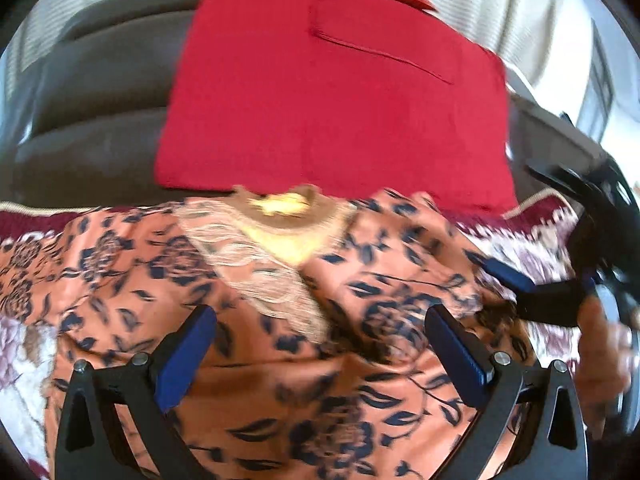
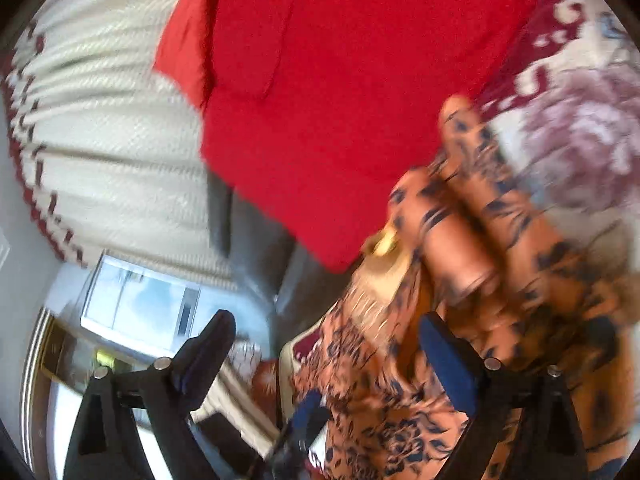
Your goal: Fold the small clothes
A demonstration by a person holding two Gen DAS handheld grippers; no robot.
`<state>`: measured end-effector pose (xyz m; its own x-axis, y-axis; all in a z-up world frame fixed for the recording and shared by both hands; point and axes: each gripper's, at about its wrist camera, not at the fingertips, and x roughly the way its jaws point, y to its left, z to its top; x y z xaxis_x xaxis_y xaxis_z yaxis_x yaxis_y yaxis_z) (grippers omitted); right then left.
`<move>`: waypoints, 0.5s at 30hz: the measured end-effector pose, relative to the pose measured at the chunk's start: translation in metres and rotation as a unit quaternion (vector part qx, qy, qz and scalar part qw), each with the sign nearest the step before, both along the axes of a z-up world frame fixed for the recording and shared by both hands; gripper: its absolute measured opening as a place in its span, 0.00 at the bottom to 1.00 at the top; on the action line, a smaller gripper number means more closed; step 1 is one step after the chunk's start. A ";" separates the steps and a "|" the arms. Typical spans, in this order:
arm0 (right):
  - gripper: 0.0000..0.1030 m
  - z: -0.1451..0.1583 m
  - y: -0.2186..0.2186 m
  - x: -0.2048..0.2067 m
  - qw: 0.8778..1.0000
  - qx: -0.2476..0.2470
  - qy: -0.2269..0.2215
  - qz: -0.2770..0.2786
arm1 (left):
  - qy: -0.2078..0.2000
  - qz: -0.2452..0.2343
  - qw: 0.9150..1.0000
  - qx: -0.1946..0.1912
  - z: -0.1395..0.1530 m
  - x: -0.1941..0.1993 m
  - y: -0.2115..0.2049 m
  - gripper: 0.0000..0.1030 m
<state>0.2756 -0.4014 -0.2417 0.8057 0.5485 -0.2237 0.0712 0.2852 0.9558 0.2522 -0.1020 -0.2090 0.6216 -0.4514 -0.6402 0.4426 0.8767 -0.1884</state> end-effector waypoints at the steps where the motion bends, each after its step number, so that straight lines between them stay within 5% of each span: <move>1: 0.87 -0.005 -0.005 0.002 1.000 0.001 0.009 -0.007 | -0.001 -0.008 1.000 -0.002 -0.001 -0.002 -0.007 1.00; 11: 0.83 0.006 -0.032 -0.008 0.999 -0.010 0.000 -0.042 | 0.001 -0.037 0.998 0.047 -0.021 0.007 -0.054 0.97; 13: 0.83 0.007 -0.030 -0.006 0.999 -0.021 0.000 -0.043 | 0.011 -0.041 0.998 0.036 -0.025 0.013 -0.054 0.79; 15: 0.82 0.007 -0.027 -0.004 0.999 -0.030 0.000 -0.046 | 0.038 -0.063 0.997 0.021 -0.029 0.021 -0.053 0.36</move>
<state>0.2715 -0.4279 -0.2345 0.8516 0.4582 -0.2547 0.1005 0.3341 0.9372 0.2734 -0.1552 -0.2385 0.5104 -0.4945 -0.7035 0.5360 0.8227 -0.1895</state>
